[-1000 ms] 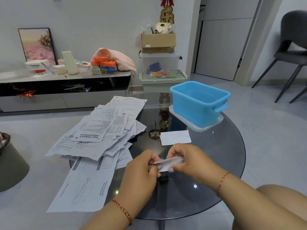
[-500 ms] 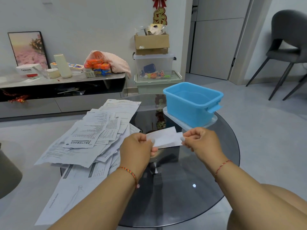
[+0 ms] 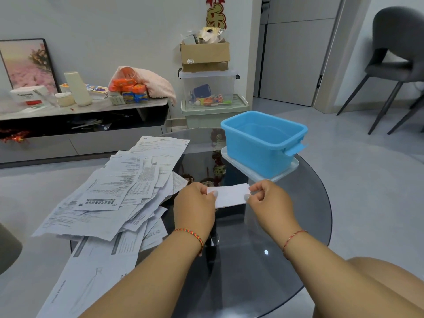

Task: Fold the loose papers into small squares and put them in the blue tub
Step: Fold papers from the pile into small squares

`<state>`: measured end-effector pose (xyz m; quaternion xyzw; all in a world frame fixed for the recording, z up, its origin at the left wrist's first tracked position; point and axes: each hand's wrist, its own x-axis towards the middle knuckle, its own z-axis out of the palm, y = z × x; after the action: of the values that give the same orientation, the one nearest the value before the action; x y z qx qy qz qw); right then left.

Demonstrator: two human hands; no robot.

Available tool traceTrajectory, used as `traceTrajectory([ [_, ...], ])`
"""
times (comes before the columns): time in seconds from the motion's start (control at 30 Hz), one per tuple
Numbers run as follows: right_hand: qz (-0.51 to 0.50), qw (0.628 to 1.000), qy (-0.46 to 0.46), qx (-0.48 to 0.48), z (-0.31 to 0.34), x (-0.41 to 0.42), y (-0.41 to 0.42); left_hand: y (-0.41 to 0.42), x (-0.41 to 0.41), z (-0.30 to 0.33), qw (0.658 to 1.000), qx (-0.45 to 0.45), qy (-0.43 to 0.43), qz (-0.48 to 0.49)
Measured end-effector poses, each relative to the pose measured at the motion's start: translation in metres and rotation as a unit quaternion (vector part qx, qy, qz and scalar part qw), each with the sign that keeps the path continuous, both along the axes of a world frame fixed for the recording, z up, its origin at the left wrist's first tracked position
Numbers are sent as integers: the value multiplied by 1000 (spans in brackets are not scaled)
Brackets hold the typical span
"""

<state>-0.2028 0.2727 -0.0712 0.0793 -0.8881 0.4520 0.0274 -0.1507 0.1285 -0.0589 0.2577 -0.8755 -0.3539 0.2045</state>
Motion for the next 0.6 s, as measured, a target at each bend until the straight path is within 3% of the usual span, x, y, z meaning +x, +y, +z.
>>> traceTrajectory([
  [0.23,-5,997,34,72,-2,5,-4,-2,0,-15,1000,-7,-15,-17],
  [0.47,-5,996,64,67,3,11,0,-2,9,-12,1000,-10,-11,-13],
  [0.6,-17,995,94,8,11,17,1,-4,24,4,999,-32,10,-17],
])
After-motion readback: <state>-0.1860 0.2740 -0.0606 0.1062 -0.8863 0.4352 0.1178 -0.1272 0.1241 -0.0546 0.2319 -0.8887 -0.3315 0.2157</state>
